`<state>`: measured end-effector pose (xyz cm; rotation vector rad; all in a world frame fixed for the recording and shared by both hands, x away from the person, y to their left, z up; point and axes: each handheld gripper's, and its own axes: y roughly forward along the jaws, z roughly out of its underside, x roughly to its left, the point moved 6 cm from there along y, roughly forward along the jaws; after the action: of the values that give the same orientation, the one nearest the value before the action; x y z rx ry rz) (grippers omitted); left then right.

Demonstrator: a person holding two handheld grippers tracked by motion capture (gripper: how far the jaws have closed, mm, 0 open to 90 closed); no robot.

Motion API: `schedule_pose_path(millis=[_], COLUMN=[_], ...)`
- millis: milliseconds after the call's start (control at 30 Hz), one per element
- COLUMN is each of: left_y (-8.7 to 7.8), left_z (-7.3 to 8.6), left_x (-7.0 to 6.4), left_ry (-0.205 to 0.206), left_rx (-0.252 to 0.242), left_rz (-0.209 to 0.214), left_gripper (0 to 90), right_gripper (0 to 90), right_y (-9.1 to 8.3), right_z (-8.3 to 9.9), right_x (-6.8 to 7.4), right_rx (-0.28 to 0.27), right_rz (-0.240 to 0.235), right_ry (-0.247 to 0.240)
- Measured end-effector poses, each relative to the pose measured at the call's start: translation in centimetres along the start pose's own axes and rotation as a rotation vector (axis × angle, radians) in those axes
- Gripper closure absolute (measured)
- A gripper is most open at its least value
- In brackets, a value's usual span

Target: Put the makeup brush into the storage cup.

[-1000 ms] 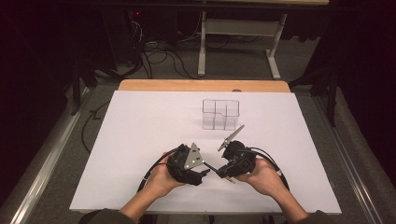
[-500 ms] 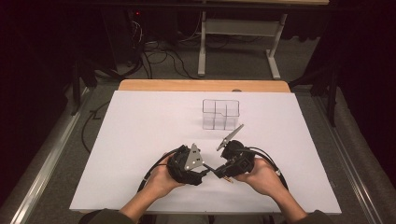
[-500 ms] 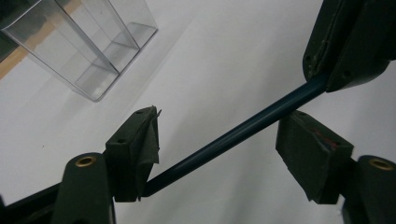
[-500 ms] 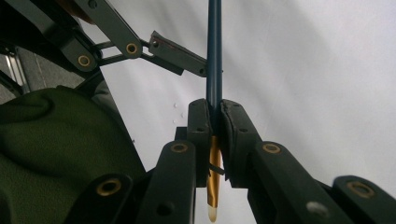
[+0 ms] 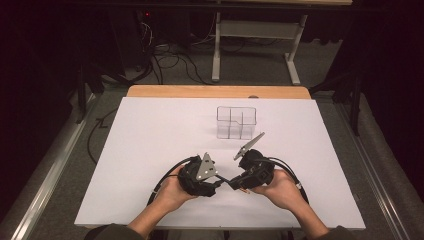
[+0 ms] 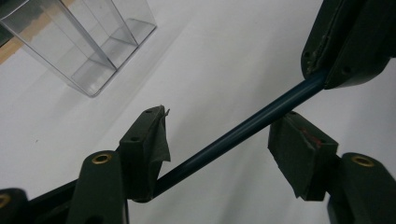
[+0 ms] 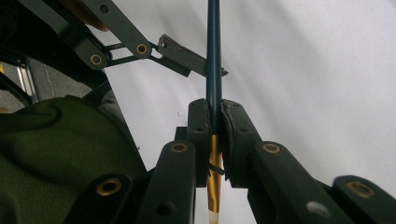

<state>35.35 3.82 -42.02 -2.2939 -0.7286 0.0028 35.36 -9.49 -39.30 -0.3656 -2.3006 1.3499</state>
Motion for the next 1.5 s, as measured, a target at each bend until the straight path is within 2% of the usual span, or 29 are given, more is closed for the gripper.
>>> schedule_pose_path(millis=[267,400,433,1033,1333,1500], left_y=[-0.1,-0.2,-0.2,-0.5,-0.5,-0.5], left_z=[-0.1,-0.1,-0.1,-0.3,-0.2,-0.2], left_x=[0.0,-0.1,-0.1,-0.3,-0.5,-0.6], left_ry=[0.011,0.017,0.019,0.035,0.07,0.074], left_rx=[0.003,0.006,0.002,0.002,0.033,0.041], left_rz=[0.005,0.006,0.007,0.032,0.039,0.053], left_gripper=[43.7,46.3,47.0,58.7,65.2,68.6], right_gripper=[85.3,85.2,85.3,85.2,85.1,84.8], right_y=[-0.1,-0.2,-0.2,-0.9,-0.9,-1.0], right_z=[-0.1,-0.1,0.0,-0.3,-0.3,-0.5], right_x=[0.0,0.0,-0.1,-0.2,-0.4,-0.4], right_rx=[-0.026,-0.035,-0.033,-0.094,-0.114,-0.133], right_rz=[-0.015,-0.016,-0.015,-0.031,-0.039,-0.045], right_ry=[0.018,0.018,0.005,0.017,0.009,0.007])
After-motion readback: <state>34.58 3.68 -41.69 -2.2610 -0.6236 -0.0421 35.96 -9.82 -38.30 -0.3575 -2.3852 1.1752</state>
